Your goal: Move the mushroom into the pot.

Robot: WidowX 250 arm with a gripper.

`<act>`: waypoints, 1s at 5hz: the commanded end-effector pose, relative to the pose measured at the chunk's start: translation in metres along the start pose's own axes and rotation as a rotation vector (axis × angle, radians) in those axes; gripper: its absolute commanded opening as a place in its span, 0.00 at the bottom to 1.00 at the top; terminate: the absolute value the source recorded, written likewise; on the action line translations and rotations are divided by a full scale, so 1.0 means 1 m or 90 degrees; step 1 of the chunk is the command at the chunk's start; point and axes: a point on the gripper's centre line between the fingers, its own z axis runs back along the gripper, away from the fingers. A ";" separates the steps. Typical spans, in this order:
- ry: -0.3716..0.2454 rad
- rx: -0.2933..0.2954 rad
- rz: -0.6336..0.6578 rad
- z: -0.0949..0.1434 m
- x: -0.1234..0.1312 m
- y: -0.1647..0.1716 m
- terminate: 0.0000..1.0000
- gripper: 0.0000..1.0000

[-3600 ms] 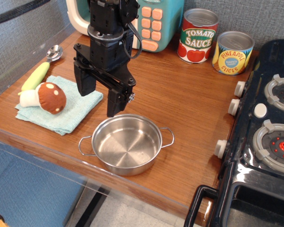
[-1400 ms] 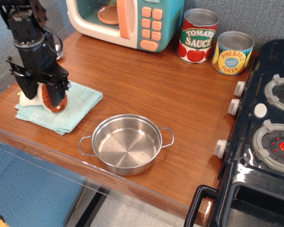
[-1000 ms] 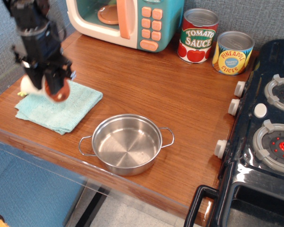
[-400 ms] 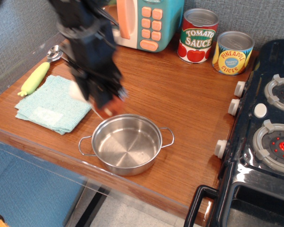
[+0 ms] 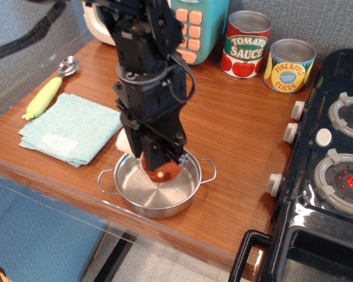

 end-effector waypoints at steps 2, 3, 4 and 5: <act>0.035 0.028 0.022 0.013 -0.004 0.003 0.00 1.00; 0.041 0.058 0.073 0.020 -0.009 0.005 0.00 1.00; 0.041 0.058 0.073 0.020 -0.009 0.005 0.00 1.00; 0.041 0.058 0.073 0.020 -0.009 0.005 1.00 1.00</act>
